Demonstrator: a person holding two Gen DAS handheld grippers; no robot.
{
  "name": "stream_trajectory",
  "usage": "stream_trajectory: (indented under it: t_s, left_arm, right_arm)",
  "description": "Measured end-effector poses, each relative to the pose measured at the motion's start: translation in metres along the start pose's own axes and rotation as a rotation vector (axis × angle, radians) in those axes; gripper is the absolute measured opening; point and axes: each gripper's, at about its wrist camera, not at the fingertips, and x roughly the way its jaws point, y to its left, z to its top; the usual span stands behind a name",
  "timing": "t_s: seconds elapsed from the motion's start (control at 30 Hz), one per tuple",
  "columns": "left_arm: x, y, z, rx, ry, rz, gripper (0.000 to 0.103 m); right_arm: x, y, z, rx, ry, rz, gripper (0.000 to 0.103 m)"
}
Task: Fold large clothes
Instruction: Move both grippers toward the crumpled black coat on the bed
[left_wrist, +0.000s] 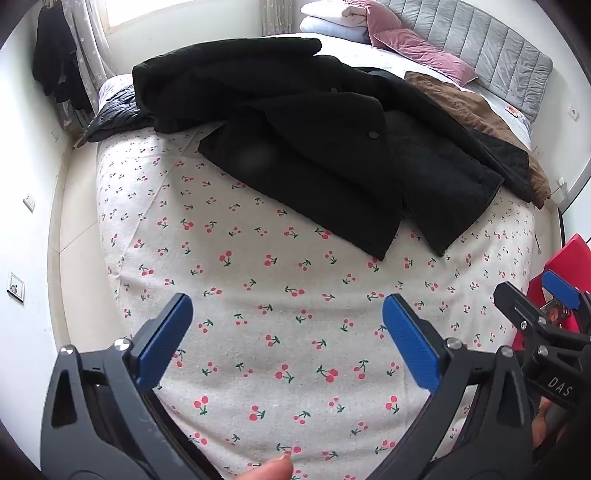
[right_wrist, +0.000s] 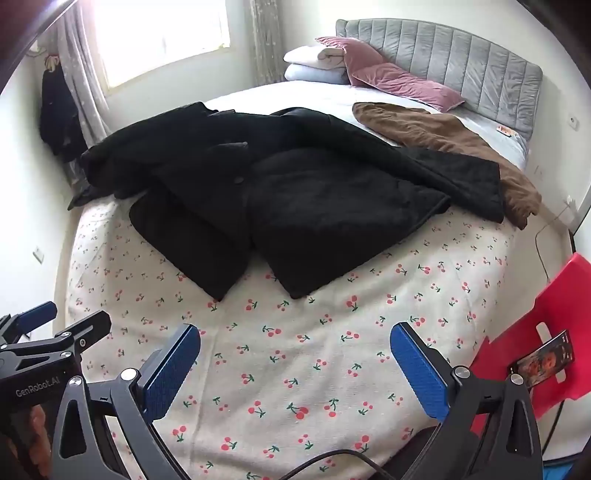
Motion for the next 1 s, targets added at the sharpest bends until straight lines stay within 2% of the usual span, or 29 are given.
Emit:
stream_trajectory:
  t_s: [1.0]
  left_arm:
    - [0.011, 0.005, 0.005, -0.011, 0.013, 0.01, 0.102]
  right_arm:
    - [0.016, 0.007, 0.008, -0.028, 0.029, 0.021, 0.103]
